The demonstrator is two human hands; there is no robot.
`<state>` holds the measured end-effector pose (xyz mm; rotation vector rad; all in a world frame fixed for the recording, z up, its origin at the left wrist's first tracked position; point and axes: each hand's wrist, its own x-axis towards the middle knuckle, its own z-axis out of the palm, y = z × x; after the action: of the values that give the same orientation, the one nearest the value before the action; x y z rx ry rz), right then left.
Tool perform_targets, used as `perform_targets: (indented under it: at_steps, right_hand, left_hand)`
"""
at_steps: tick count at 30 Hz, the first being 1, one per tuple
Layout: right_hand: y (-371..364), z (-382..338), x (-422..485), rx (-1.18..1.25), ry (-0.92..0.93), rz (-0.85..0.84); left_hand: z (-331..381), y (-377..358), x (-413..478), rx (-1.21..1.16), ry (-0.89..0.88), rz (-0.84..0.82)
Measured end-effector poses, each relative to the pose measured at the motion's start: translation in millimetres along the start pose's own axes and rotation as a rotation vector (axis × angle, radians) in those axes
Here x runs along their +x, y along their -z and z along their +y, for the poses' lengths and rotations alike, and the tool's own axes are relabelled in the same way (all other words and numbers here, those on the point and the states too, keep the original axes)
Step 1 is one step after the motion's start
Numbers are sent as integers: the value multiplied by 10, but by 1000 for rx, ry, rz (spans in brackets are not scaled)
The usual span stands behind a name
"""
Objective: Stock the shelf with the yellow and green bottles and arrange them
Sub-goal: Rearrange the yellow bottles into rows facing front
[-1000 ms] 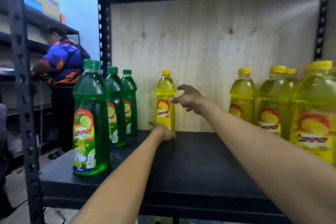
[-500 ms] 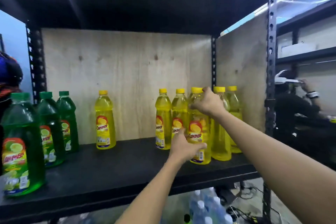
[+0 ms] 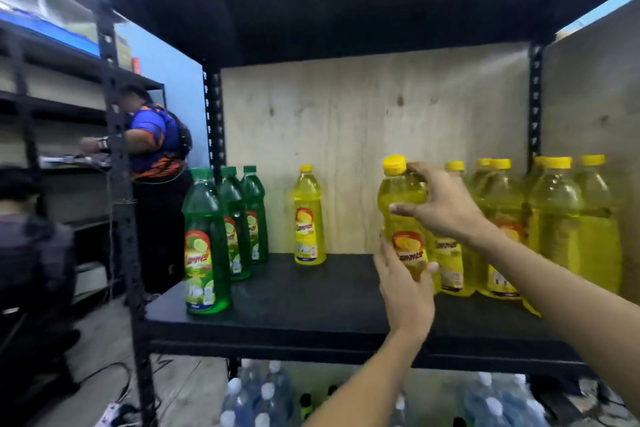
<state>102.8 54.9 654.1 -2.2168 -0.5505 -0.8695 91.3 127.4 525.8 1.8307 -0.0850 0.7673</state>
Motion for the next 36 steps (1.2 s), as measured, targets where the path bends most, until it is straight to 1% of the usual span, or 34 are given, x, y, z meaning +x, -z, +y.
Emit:
perform_targets:
  at_steps: [2, 6, 9, 13, 17, 20, 22, 23, 27, 31, 33, 36]
  right_hand:
    - [-277, -221, 84, 125, 42, -44]
    - [-950, -519, 305, 321, 69, -143]
    - [-1359, -652, 478, 374, 80, -150]
    - [-1710, -796, 636, 378, 71, -188]
    - [-1882, -886, 826, 288, 47, -244]
    - [-1981, -872, 997, 215, -33, -261]
    - [-2032, -815, 1110, 216, -86, -280]
    - [-2062, -772, 1174, 234, -103, -305]
    - [-2084, -678, 1264, 356, -130, -391]
    - [-2074, -636, 1209, 430, -132, -428]
    - [-2066, -650, 1153, 439, -140, -421]
    - [-1925, -638, 1019, 404, -175, -470]
  left_hand:
    - [-204, 303, 201, 76, -9, 82]
    - [-658, 854, 613, 219, 25, 200]
    - [-922, 1173, 846, 291, 32, 260]
    - [-1173, 1455, 1066, 358, 43, 277]
    - [-1315, 1578, 1236, 359, 62, 209]
    - [-1436, 1634, 1356, 367, 152, 98]
    - [-1485, 1636, 1374, 413, 213, 9]
    - [-1501, 1624, 1371, 433, 220, -7]
    - [-1518, 1553, 1379, 477, 219, 16]
    - [-1525, 1514, 1320, 497, 211, 39]
    - [-1516, 1499, 1281, 500, 213, 40]
    - [-1383, 1494, 1233, 483, 336, -26]
